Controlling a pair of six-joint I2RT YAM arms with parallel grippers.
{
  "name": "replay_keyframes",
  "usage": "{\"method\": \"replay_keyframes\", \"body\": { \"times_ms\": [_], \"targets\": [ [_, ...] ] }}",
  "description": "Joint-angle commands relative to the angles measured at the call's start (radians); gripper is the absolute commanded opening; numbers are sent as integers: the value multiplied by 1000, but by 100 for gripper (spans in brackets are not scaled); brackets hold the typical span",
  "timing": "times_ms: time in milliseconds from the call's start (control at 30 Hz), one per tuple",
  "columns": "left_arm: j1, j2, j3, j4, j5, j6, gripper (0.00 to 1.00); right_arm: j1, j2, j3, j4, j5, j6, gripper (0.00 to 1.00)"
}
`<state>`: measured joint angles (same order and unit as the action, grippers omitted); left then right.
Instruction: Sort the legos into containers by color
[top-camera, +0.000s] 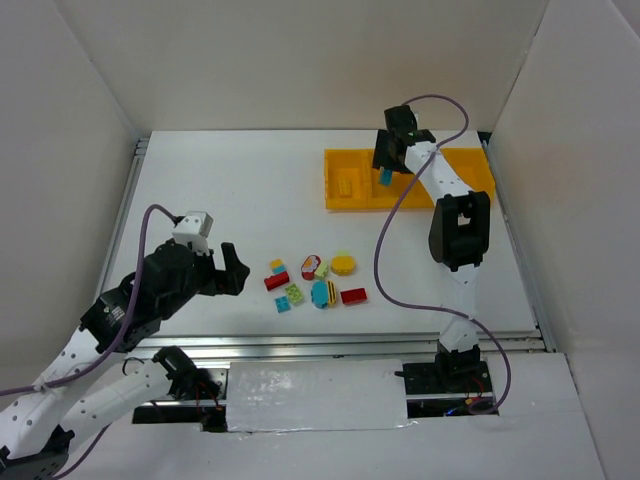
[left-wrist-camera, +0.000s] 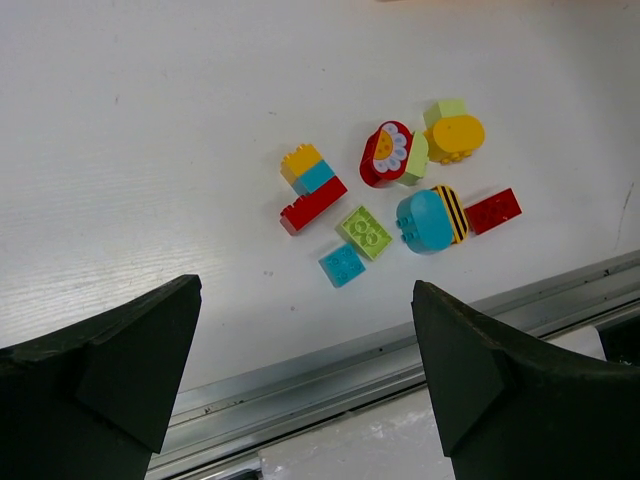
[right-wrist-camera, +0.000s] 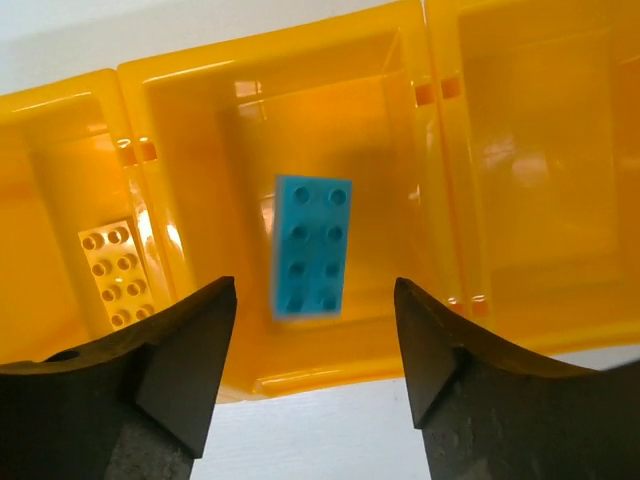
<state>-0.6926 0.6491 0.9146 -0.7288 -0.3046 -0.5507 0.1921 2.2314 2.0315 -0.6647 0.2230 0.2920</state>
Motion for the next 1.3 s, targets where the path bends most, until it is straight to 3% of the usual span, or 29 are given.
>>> {"method": "replay_keyframes", "body": {
  "times_ms": [0, 67, 233, 333, 367, 433, 500, 633, 767, 1267],
  "targets": [
    [-7, -16, 1, 42, 15, 20, 100, 7, -21, 42, -22, -13, -11, 74],
    [-7, -17, 0, 45, 16, 20, 100, 6, -50, 38, -24, -16, -10, 80],
    [-7, -14, 1, 43, 9, 15, 100, 36, -183, -13, -58, -46, 38, 81],
    [-7, -19, 7, 28, -31, -2, 99, 85, -369, -230, 14, -188, 53, 84],
    [-5, -23, 9, 23, -47, -11, 100, 142, -466, -383, 48, -217, 50, 99],
    [-4, -38, 6, 11, -83, -31, 100, 213, -570, -559, 99, -183, 90, 100],
    [-4, -55, 3, 8, -100, -40, 99, 332, -611, -654, 138, -131, 113, 100],
    [-5, -66, -3, 17, -80, -38, 99, 444, -688, -833, 155, -76, 244, 100],
    [-5, -60, -5, 22, -67, -31, 99, 500, -722, -918, 169, 70, 386, 100],
    [-10, -54, -11, 32, -34, -20, 100, 524, -561, -895, 149, 105, 395, 100]
  ]
}}
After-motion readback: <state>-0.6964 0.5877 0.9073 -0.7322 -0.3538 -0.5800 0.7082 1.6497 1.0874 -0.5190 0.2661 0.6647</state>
